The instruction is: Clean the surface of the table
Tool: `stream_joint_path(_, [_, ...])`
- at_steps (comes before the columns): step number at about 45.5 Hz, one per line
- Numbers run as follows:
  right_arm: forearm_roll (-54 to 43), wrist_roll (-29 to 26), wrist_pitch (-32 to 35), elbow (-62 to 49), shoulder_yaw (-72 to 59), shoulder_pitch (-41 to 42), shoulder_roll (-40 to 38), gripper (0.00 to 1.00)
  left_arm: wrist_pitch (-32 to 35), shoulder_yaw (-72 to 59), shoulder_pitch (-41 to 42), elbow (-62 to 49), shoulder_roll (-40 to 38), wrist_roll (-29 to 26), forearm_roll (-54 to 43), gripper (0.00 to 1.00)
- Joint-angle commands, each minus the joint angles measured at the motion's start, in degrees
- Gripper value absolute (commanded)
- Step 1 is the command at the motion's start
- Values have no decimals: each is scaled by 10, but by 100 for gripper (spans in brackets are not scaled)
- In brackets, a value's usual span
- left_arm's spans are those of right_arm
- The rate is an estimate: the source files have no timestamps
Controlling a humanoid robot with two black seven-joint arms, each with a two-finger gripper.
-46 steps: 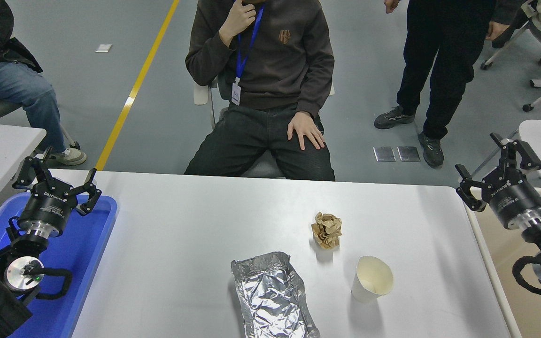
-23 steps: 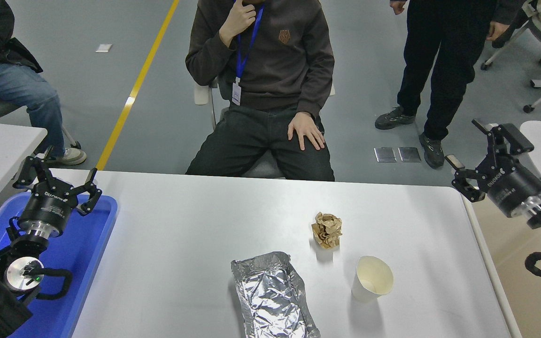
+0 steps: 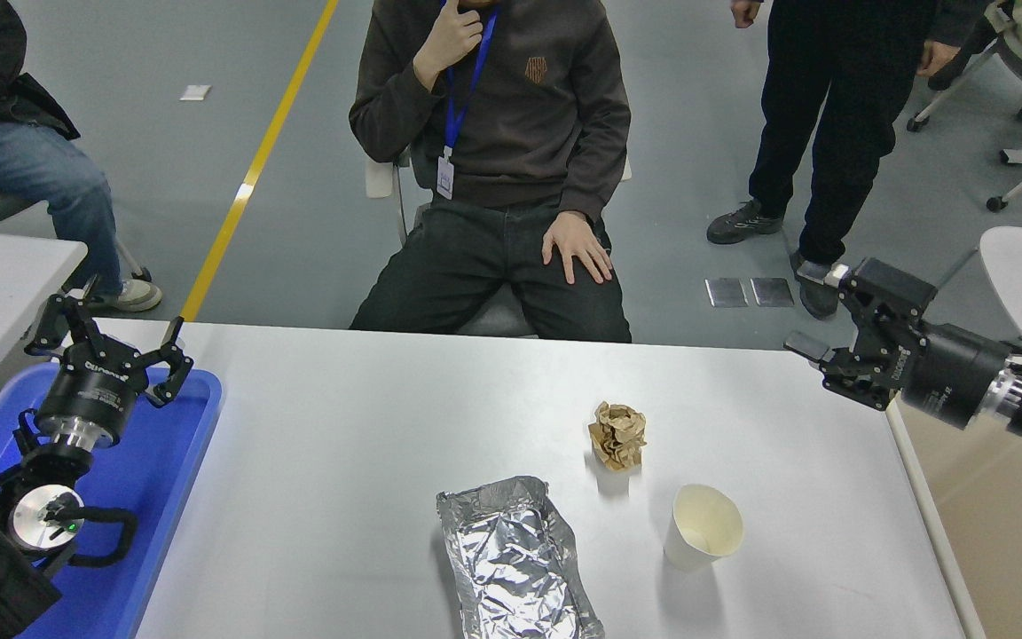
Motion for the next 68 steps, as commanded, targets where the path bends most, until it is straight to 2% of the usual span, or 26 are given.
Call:
stream_joint_path(1, [-60,-52,22,73,-39,26,-14,99,1,0,0,1,0,0,0,100])
stream_joint_path(9, [-62,-122,22,101,-102,75,-18,99,1,0,0,0,0,-1,0,100])
stream_joint_path(22, [-62,-261,23,107,-131,123,4,99,1,0,0,0,0,0,0,100])
stream_joint_path(25, [-62,-276,24,108,-131,126,10,99,1,0,0,0,0,-1,0,100])
stream_joint_path(33, [-80,-277,60,126,-148,139,16,99,1,0,0,0,0,0,0,100])
stream_joint_path(38, [-159,-277,67,136,-182,153,28,99,0,0,0,1,0,0,0,100])
stream_joint_path(52, [-296,-287,68,131,-217,141,51,99,0,0,0,0,0,0,0,100])
stream_joint_path(68, [-320,-306,59,101,-216,104,49,98,0,0,0,0,0,-1,0,100])
